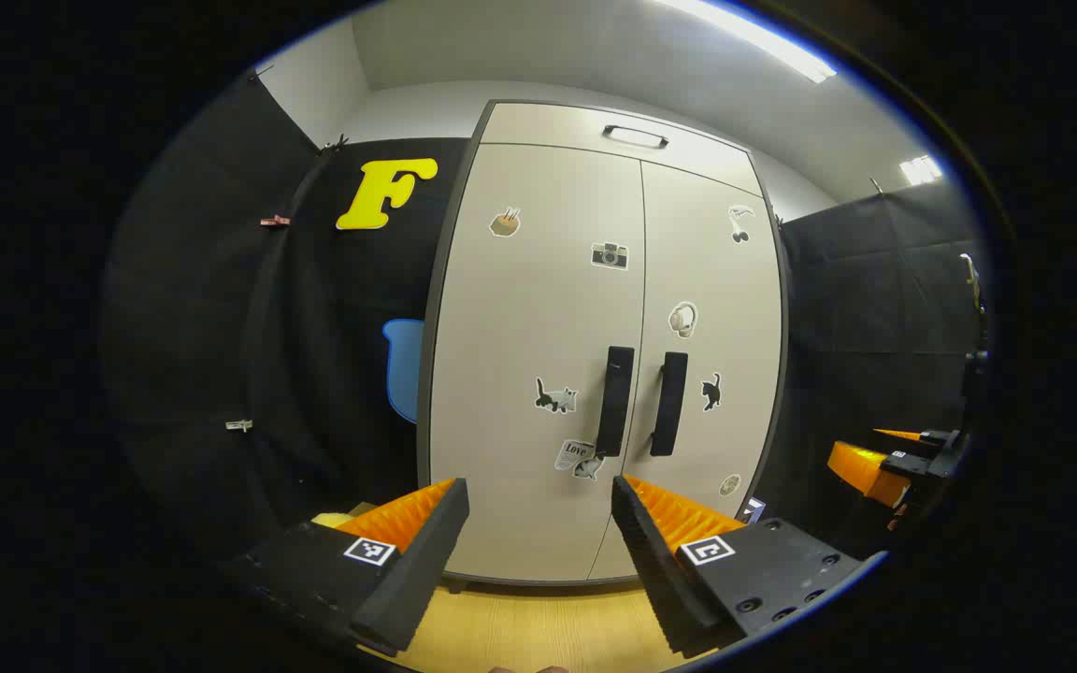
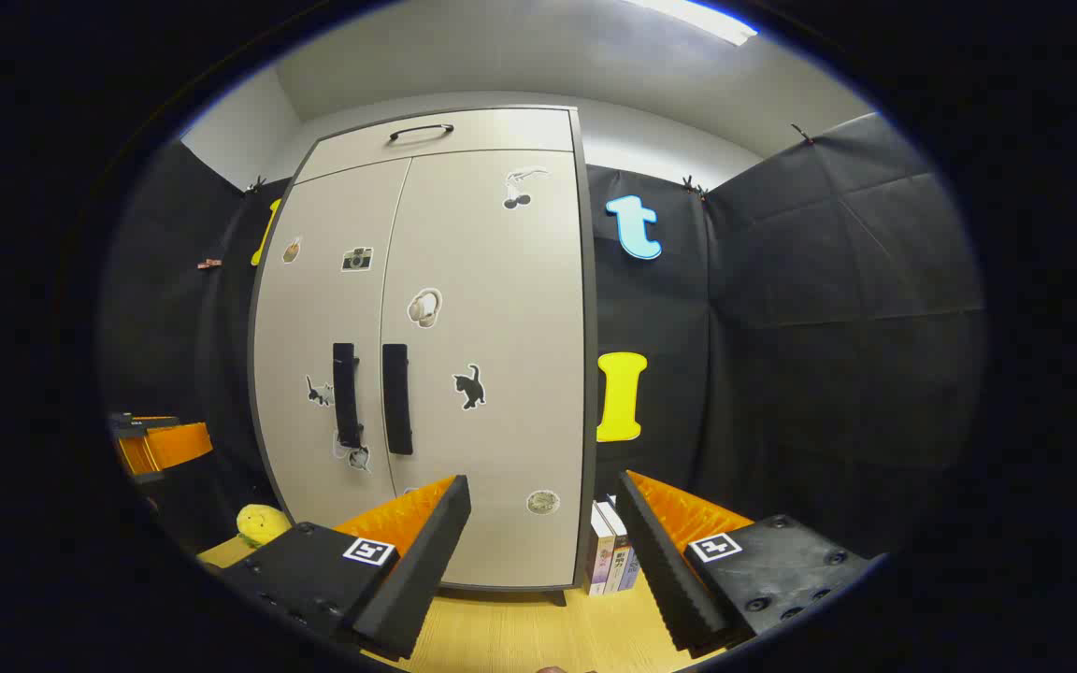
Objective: Open the right door of the double-door shoe cabinet with the right hand, and open the left door with the left hand.
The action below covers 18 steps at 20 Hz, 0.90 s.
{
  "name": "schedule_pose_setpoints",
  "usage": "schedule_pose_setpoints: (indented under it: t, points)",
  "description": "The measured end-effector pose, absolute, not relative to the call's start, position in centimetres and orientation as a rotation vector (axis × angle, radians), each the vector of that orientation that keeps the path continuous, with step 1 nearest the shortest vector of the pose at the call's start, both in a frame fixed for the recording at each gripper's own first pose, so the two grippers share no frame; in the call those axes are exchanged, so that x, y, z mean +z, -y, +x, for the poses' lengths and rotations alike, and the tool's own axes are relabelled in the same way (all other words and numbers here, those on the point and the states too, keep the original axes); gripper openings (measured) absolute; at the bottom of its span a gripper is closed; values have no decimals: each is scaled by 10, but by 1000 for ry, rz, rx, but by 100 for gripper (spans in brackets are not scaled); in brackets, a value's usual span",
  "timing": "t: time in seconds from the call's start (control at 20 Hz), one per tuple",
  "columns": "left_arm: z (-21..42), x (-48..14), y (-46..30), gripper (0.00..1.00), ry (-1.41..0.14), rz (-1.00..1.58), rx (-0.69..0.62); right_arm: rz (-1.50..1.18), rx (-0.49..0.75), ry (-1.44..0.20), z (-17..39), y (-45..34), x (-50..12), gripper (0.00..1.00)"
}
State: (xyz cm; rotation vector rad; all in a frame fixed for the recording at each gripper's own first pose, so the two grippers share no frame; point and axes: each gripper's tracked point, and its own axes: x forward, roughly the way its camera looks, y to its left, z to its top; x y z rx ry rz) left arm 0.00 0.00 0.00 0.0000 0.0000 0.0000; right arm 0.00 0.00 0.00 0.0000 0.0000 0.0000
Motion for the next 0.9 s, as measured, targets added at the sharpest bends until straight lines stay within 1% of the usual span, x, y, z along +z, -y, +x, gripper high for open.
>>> schedule_pose_setpoints:
  t: [0.9]
  points:
    - [-8,-8,-10,95,-18,30,27,-2,71,-19,7,-26,7,98]
